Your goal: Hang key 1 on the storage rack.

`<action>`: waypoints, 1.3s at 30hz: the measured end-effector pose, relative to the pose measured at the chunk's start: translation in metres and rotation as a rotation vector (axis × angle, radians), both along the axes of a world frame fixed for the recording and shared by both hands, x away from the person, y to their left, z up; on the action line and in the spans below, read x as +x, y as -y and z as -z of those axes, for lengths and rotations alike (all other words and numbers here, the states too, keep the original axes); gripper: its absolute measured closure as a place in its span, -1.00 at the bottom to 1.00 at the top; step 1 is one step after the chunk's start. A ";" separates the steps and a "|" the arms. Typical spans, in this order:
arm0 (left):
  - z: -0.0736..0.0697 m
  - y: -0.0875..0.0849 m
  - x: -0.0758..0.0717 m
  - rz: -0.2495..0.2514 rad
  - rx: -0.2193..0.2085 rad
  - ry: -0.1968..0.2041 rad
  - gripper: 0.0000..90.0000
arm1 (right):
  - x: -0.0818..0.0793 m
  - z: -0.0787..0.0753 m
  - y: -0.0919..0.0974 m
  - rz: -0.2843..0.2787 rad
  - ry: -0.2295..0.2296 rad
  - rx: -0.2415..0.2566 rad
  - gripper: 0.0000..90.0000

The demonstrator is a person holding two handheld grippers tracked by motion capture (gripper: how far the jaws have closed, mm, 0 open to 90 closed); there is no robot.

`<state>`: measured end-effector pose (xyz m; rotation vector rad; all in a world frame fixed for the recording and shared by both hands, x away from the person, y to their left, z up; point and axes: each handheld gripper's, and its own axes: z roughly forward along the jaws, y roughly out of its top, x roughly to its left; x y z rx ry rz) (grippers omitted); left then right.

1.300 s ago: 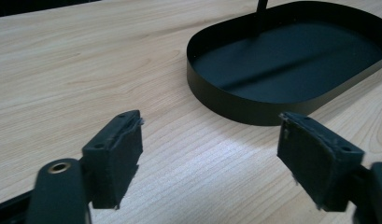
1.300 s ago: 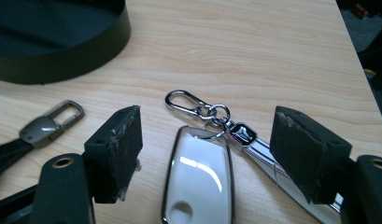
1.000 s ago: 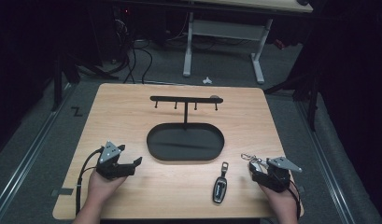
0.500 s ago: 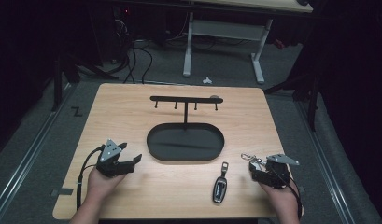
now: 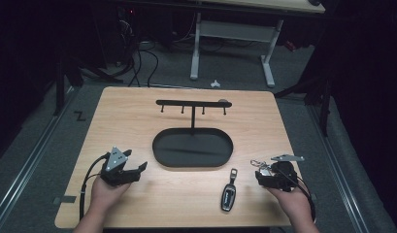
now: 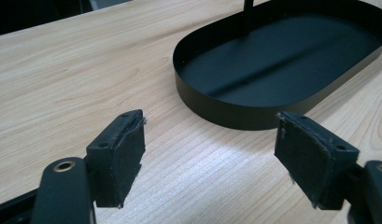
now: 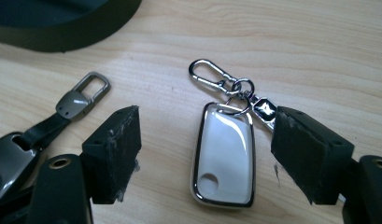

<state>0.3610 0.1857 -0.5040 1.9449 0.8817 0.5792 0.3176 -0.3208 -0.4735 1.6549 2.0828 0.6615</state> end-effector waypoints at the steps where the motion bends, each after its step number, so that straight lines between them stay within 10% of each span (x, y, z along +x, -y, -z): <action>1: 0.000 0.000 -0.001 0.000 -0.004 0.003 -0.44 | 0.001 0.000 -0.001 -0.008 -0.009 -0.011 -0.45; 39: 0.003 -0.002 0.001 0.036 -0.038 -0.019 -0.42 | 0.028 -0.001 -0.032 -0.143 -0.358 -0.212 -0.64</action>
